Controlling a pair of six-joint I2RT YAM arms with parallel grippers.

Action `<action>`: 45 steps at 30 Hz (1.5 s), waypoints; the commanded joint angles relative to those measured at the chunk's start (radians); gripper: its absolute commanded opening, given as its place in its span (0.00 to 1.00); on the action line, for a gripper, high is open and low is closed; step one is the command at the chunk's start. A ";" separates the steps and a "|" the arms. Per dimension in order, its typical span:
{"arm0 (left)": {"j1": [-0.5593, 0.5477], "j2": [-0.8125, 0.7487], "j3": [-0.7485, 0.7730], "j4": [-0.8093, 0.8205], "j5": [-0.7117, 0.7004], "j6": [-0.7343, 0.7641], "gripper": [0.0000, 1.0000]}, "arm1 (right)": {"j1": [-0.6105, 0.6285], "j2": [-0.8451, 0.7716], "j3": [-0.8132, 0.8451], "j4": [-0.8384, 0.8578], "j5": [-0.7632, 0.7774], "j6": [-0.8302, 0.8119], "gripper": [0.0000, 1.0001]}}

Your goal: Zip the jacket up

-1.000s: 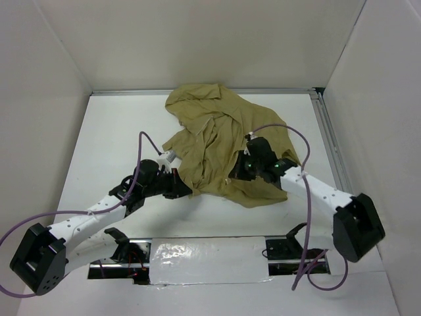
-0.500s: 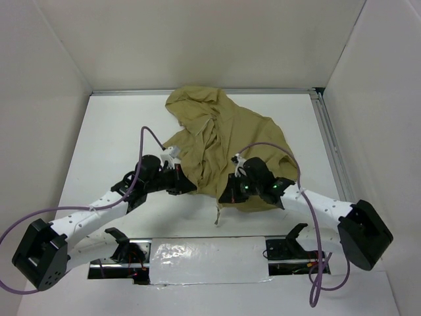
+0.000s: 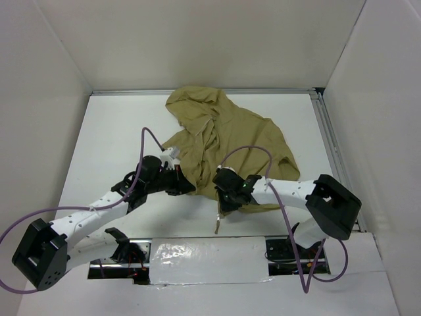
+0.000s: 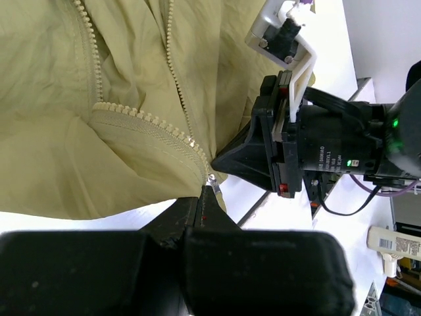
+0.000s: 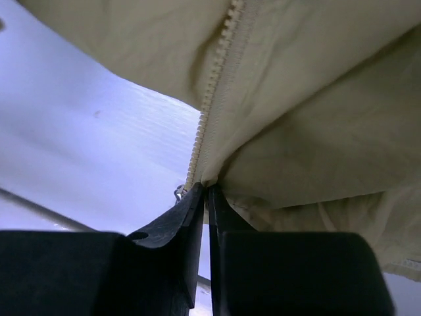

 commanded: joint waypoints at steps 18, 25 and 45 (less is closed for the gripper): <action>-0.007 -0.021 0.004 0.011 -0.003 0.013 0.00 | 0.055 0.071 0.081 -0.076 0.118 0.226 0.44; -0.007 -0.050 -0.007 -0.006 -0.014 0.001 0.00 | 0.114 0.200 0.196 -0.240 0.276 0.378 0.41; -0.016 -0.138 0.022 -0.071 -0.051 0.013 0.00 | 0.125 -0.100 0.048 0.095 0.305 0.259 0.00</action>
